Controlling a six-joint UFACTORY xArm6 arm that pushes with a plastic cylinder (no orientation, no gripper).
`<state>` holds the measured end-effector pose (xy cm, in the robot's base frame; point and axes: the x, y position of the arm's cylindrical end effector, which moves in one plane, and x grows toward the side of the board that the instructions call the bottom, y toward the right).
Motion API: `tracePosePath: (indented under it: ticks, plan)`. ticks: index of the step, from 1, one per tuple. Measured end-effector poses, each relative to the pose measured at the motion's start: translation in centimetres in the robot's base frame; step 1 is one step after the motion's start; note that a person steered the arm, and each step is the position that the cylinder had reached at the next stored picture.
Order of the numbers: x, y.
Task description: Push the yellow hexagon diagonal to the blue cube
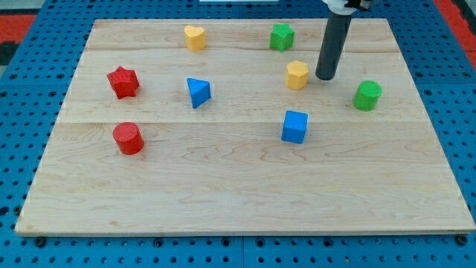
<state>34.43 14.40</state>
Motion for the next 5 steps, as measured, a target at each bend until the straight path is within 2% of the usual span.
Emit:
tracePosePath:
  ticks: [5]
  plan:
    - [-0.25,-0.98]
